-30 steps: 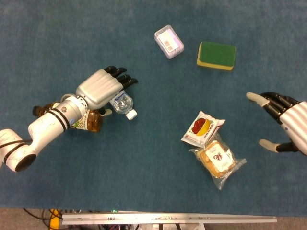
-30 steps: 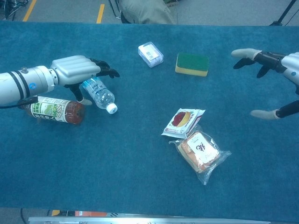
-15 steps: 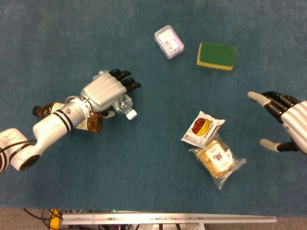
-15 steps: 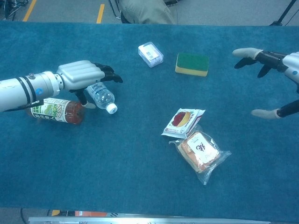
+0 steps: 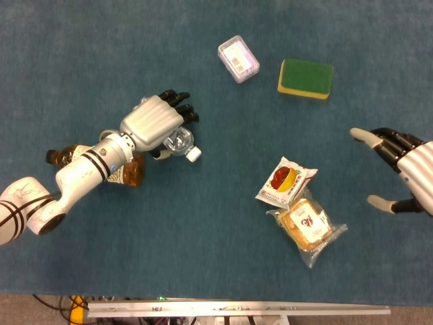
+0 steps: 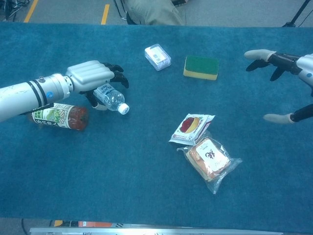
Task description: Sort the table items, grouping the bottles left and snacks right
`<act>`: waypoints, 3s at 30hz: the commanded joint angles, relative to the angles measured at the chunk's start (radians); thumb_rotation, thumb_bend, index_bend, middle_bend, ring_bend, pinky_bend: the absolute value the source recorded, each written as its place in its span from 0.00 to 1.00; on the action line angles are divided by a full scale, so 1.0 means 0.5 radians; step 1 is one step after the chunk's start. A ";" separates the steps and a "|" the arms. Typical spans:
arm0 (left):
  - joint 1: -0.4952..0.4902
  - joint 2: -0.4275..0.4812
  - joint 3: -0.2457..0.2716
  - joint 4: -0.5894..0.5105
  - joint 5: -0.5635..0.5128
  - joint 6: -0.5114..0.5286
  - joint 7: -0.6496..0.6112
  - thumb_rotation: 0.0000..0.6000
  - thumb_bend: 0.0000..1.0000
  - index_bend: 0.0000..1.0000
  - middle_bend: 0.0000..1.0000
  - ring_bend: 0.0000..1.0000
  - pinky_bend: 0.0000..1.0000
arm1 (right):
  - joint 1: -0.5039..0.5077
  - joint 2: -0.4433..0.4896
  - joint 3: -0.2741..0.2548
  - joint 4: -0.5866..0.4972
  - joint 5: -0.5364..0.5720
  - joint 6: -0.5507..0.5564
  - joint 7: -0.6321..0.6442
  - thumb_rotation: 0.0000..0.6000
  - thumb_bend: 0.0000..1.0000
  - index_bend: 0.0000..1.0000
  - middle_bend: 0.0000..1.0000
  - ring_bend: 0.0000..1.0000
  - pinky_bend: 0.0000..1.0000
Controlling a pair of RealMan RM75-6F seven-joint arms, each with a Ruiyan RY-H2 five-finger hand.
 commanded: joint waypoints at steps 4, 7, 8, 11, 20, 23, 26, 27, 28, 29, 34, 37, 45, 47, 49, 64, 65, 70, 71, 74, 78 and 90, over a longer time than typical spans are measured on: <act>0.007 -0.065 -0.034 0.123 -0.095 -0.063 0.116 1.00 0.17 0.27 0.27 0.12 0.15 | -0.002 0.006 -0.003 -0.003 -0.005 0.003 0.010 1.00 0.13 0.03 0.25 0.19 0.34; 0.021 -0.053 -0.043 0.130 -0.139 -0.081 0.163 1.00 0.17 0.31 0.30 0.16 0.16 | -0.003 0.008 -0.002 -0.001 -0.007 0.009 0.021 1.00 0.13 0.03 0.25 0.19 0.34; 0.026 -0.045 -0.044 0.128 -0.149 -0.083 0.174 1.00 0.17 0.33 0.31 0.17 0.19 | -0.003 0.008 -0.002 -0.001 -0.008 0.009 0.024 1.00 0.13 0.03 0.25 0.19 0.34; 0.046 -0.014 -0.040 0.109 -0.177 -0.090 0.202 1.00 0.17 0.36 0.35 0.22 0.27 | -0.002 0.008 0.000 -0.001 -0.010 0.012 0.030 1.00 0.13 0.03 0.25 0.19 0.34; 0.096 0.119 -0.057 -0.061 -0.273 -0.100 0.268 1.00 0.17 0.43 0.49 0.36 0.43 | 0.001 0.006 0.004 -0.006 -0.016 0.016 0.040 1.00 0.13 0.04 0.25 0.19 0.34; 0.119 0.170 -0.063 -0.107 -0.300 -0.083 0.297 1.00 0.17 0.44 0.50 0.36 0.44 | 0.000 0.007 0.005 -0.007 -0.016 0.020 0.043 1.00 0.13 0.03 0.25 0.19 0.34; 0.145 0.214 -0.073 -0.137 -0.344 -0.076 0.309 1.00 0.17 0.44 0.50 0.36 0.44 | 0.001 0.006 0.004 -0.007 -0.018 0.017 0.046 1.00 0.13 0.04 0.25 0.19 0.34; 0.151 0.226 -0.076 -0.142 -0.358 -0.076 0.314 1.00 0.17 0.44 0.50 0.36 0.44 | 0.002 0.005 0.004 -0.007 -0.019 0.016 0.046 1.00 0.13 0.04 0.25 0.19 0.34; 0.157 0.238 -0.079 -0.146 -0.373 -0.079 0.321 1.00 0.17 0.44 0.50 0.36 0.44 | 0.003 0.003 0.004 -0.007 -0.021 0.015 0.046 1.00 0.13 0.04 0.25 0.19 0.34; 0.165 0.253 -0.084 -0.153 -0.393 -0.080 0.329 1.00 0.17 0.44 0.50 0.36 0.44 | 0.004 0.002 0.004 -0.008 -0.023 0.015 0.046 1.00 0.13 0.04 0.25 0.19 0.34; 0.196 0.299 -0.109 -0.162 -0.473 -0.080 0.361 1.00 0.17 0.44 0.49 0.36 0.44 | 0.009 0.000 0.004 -0.011 -0.027 0.008 0.045 1.00 0.13 0.04 0.25 0.19 0.34; 0.210 0.341 -0.108 -0.187 -0.514 -0.103 0.387 1.00 0.17 0.44 0.49 0.36 0.44 | 0.009 -0.001 0.005 -0.014 -0.026 0.008 0.043 1.00 0.13 0.04 0.25 0.19 0.34; 0.197 0.450 -0.063 -0.297 -0.630 -0.267 0.539 1.00 0.17 0.39 0.39 0.28 0.43 | 0.012 -0.002 0.000 -0.019 -0.028 -0.001 0.038 1.00 0.13 0.04 0.25 0.19 0.34; 0.186 0.468 -0.058 -0.327 -0.664 -0.295 0.597 1.00 0.17 0.36 0.33 0.23 0.41 | 0.012 -0.002 0.000 -0.021 -0.028 -0.001 0.036 1.00 0.13 0.04 0.25 0.19 0.34; 0.175 0.489 -0.053 -0.355 -0.708 -0.326 0.651 1.00 0.17 0.33 0.28 0.19 0.37 | 0.013 0.000 0.001 -0.024 -0.026 -0.002 0.037 1.00 0.13 0.03 0.25 0.19 0.34; 0.159 0.718 -0.099 -0.684 -0.992 -0.229 0.873 1.00 0.17 0.21 0.16 0.06 0.22 | 0.014 0.004 0.006 -0.016 -0.019 0.002 0.046 1.00 0.13 0.04 0.25 0.19 0.34; 0.174 0.736 -0.114 -0.712 -0.987 -0.186 0.854 1.00 0.17 0.21 0.16 0.06 0.22 | 0.012 0.007 0.007 -0.014 -0.014 0.004 0.044 1.00 0.13 0.04 0.25 0.19 0.34; 0.289 0.785 -0.186 -0.806 -0.889 0.085 0.694 1.00 0.17 0.21 0.16 0.06 0.22 | -0.002 0.033 0.027 0.001 0.046 0.015 0.026 1.00 0.13 0.04 0.25 0.19 0.34; 0.318 0.787 -0.197 -0.816 -0.857 0.148 0.654 1.00 0.17 0.21 0.16 0.06 0.22 | -0.006 0.039 0.030 0.004 0.062 0.014 0.020 1.00 0.13 0.04 0.25 0.19 0.34; 0.413 0.805 -0.220 -0.848 -0.757 0.324 0.506 1.00 0.17 0.21 0.17 0.06 0.22 | -0.020 0.066 0.045 0.006 0.142 0.002 -0.014 1.00 0.13 0.04 0.25 0.19 0.34; 0.526 0.843 -0.219 -0.874 -0.659 0.490 0.359 1.00 0.17 0.21 0.16 0.06 0.22 | -0.055 0.094 0.068 -0.005 0.233 0.024 -0.091 1.00 0.13 0.04 0.25 0.19 0.34; 0.893 0.882 -0.137 -0.912 -0.374 1.028 0.155 1.00 0.17 0.21 0.16 0.06 0.22 | -0.222 0.038 0.117 0.112 0.373 0.236 -0.339 1.00 0.13 0.08 0.25 0.19 0.34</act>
